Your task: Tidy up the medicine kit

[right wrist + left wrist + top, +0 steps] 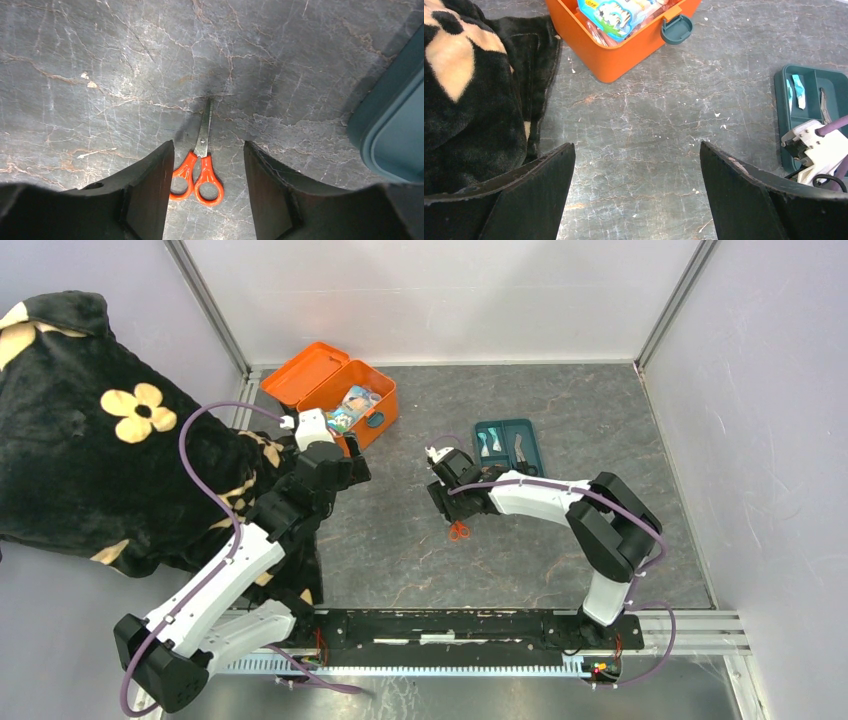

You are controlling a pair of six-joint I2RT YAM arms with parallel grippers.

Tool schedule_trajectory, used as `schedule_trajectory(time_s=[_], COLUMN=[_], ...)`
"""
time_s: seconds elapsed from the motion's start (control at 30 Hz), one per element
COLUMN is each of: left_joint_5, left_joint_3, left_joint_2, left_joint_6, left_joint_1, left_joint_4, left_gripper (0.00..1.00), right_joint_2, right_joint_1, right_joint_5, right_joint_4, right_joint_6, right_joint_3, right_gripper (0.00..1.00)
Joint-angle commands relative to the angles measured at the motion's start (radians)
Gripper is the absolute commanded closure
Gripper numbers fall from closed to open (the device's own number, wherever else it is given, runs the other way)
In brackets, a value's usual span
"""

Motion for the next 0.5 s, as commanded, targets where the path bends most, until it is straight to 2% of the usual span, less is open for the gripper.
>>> schedule_trajectory(time_s=[0.0, 0.23, 0.47], left_joint_5=[0.011, 0.014, 0.021], left_joint_3=[0.012, 0.011, 0.015], left_joint_2=[0.008, 0.014, 0.022], left_joint_6=[0.007, 0.007, 0.007], left_joint_1=[0.007, 0.009, 0.010], left_joint_4=[0.029, 0.029, 0.027], left_gripper=[0.00, 0.00, 0.00], right_joint_2=[0.028, 0.070, 0.089], right_joint_1=[-0.001, -0.001, -0.001], right_joint_5=[-0.014, 0.003, 0.011], right_joint_4=[0.028, 0.013, 0.001], right_joint_6=[-0.015, -0.018, -0.038], right_joint_3=[-0.004, -0.006, -0.005], right_gripper=[0.43, 0.50, 0.71])
